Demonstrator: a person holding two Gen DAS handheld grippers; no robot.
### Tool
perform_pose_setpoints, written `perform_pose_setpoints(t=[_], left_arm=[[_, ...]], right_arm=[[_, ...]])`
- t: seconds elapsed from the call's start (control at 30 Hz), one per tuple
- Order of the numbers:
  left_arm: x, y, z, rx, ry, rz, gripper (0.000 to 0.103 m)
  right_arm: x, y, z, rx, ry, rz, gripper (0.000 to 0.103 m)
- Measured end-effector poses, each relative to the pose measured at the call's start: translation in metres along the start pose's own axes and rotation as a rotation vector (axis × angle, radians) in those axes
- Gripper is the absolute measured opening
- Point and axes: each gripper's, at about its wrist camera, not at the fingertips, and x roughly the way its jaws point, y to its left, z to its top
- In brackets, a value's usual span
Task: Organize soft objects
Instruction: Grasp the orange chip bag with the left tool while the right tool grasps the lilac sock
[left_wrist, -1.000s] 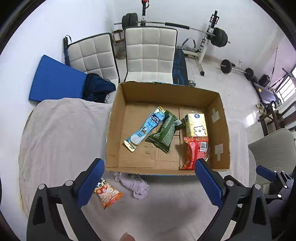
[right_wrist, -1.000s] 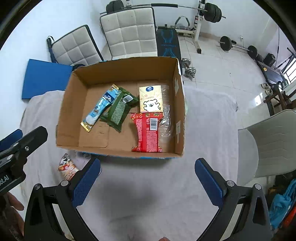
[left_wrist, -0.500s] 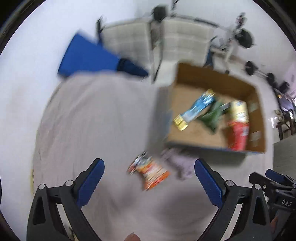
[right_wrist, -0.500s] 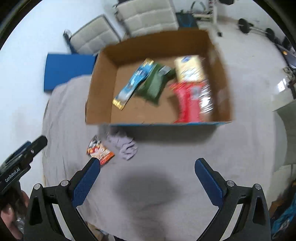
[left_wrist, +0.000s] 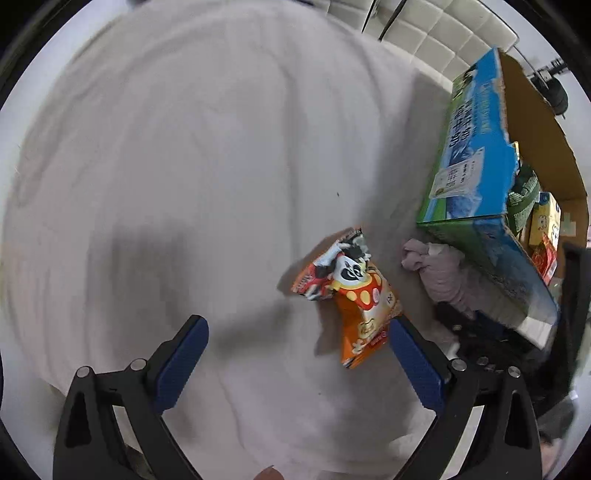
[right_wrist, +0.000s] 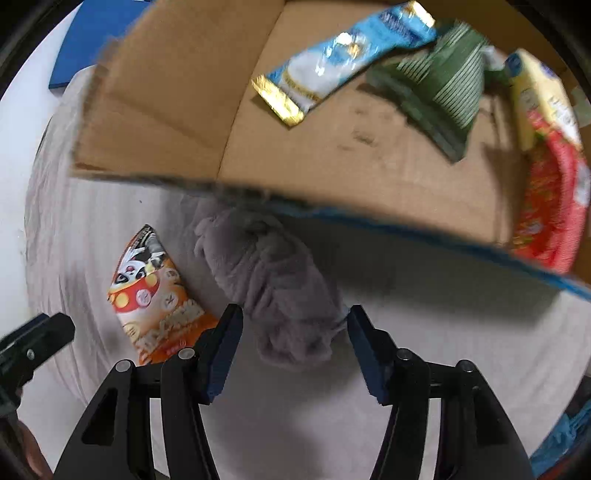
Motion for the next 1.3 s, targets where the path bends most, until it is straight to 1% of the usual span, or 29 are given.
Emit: perform_pose_setpoints(t=[0.03, 0.07, 0.1, 0.13, 0.17, 0.23, 0.3, 0.37, 0.43, 0.47, 0.5, 0.53, 0.57, 0.6, 0.63, 0.67, 0.7, 0.73, 0.8, 0.87, 0.93, 0.97, 1.0, 1.03, 1.1, 1.13, 1.2, 1.23, 1.3], left_arm=[[0.005, 0.0, 0.002, -0.02, 0.021, -0.023, 0.1], [0.009, -0.001, 0.003, -0.029, 0.035, -0.043, 0.1], [0.013, -0.002, 0.004, -0.037, 0.049, -0.056, 0.1], [0.016, -0.005, 0.006, -0.045, 0.065, -0.069, 0.1], [0.021, -0.008, 0.008, -0.053, 0.084, -0.09, 0.1], [0.031, -0.011, 0.012, -0.074, 0.12, -0.127, 0.1], [0.042, -0.019, 0.014, -0.08, 0.159, -0.144, 0.1], [0.055, -0.03, 0.016, -0.053, 0.183, -0.113, 0.1], [0.067, -0.038, 0.019, -0.028, 0.192, -0.072, 0.1], [0.074, -0.041, 0.021, -0.018, 0.196, -0.051, 0.093], [0.079, -0.044, 0.023, -0.011, 0.2, -0.034, 0.078], [0.084, -0.045, 0.023, -0.003, 0.204, -0.019, 0.073], [0.087, -0.045, 0.023, 0.004, 0.208, -0.023, 0.065], [0.088, -0.045, 0.022, 0.009, 0.202, -0.029, 0.056], [0.086, -0.047, 0.02, 0.038, 0.177, -0.03, 0.051], [0.084, -0.049, 0.017, 0.071, 0.166, -0.02, 0.048], [0.082, -0.051, 0.013, 0.105, 0.157, -0.005, 0.048], [0.081, -0.052, 0.007, 0.14, 0.149, 0.011, 0.047], [0.079, -0.05, -0.008, 0.196, 0.152, 0.027, 0.046], [0.081, -0.048, -0.024, 0.24, 0.169, 0.043, 0.046], [0.083, -0.049, -0.04, 0.284, 0.176, 0.06, 0.046], [0.083, -0.05, -0.046, 0.296, 0.168, 0.064, 0.046], [0.082, -0.051, -0.049, 0.302, 0.165, 0.064, 0.046], [0.082, -0.053, -0.054, 0.31, 0.167, 0.06, 0.046], [0.077, -0.06, -0.065, 0.322, 0.174, 0.018, 0.046], [0.073, -0.065, -0.072, 0.343, 0.17, -0.001, 0.046], [0.071, -0.075, -0.078, 0.374, 0.165, -0.013, 0.046], [0.072, -0.08, -0.081, 0.386, 0.169, -0.024, 0.046], [0.078, -0.086, -0.083, 0.392, 0.181, -0.025, 0.046]], right_arm=[[0.006, -0.001, -0.003, 0.011, 0.004, -0.009, 0.044], [0.007, -0.002, -0.007, 0.022, -0.001, -0.016, 0.035], [0.005, -0.005, -0.013, 0.038, -0.013, -0.018, 0.02], [0.002, -0.01, -0.019, 0.055, -0.015, -0.019, 0.014], [0.0, -0.013, -0.024, 0.07, -0.013, -0.017, 0.013], [-0.01, -0.03, -0.043, 0.126, -0.017, -0.026, 0.013], [-0.018, -0.046, -0.062, 0.172, -0.02, -0.043, 0.013], [-0.022, -0.062, -0.08, 0.223, -0.001, -0.056, 0.013], [-0.021, -0.075, -0.095, 0.254, 0.049, 0.003, 0.013], [-0.021, -0.078, -0.099, 0.258, 0.072, 0.022, 0.015], [-0.021, -0.082, -0.103, 0.266, 0.095, 0.044, 0.017], [-0.022, -0.084, -0.106, 0.265, 0.102, 0.062, 0.02], [-0.026, -0.085, -0.107, 0.251, 0.102, 0.08, 0.03], [-0.031, -0.085, -0.108, 0.236, 0.095, 0.081, 0.045], [-0.039, -0.085, -0.107, 0.213, 0.071, 0.062, 0.054], [-0.045, -0.084, -0.104, 0.187, 0.049, 0.047, 0.071], [-0.051, -0.081, -0.1, 0.142, 0.022, 0.024, 0.078], [-0.053, -0.077, -0.096, 0.101, 0.007, -0.002, 0.078], [-0.047, -0.074, -0.079, 0.036, 0.013, -0.024, 0.078], [-0.029, -0.058, -0.062, -0.034, 0.053, -0.045, 0.078], [-0.008, -0.05, -0.053, -0.1, 0.118, -0.098, 0.076], [0.002, -0.047, -0.052, -0.12, 0.146, -0.124, 0.066], [0.012, -0.046, -0.052, -0.129, 0.177, -0.139, 0.045], [0.02, -0.046, -0.053, -0.116, 0.214, -0.13, 0.044], [0.023, -0.053, -0.055, -0.026, 0.237, -0.1, 0.042], [0.023, -0.06, -0.057, 0.042, 0.262, -0.06, 0.042], [0.022, -0.071, -0.06, 0.147, 0.28, 0.075, 0.042], [0.023, -0.076, -0.062, 0.191, 0.285, 0.119, 0.042], [0.023, -0.083, -0.062, 0.223, 0.265, 0.116, 0.045]])
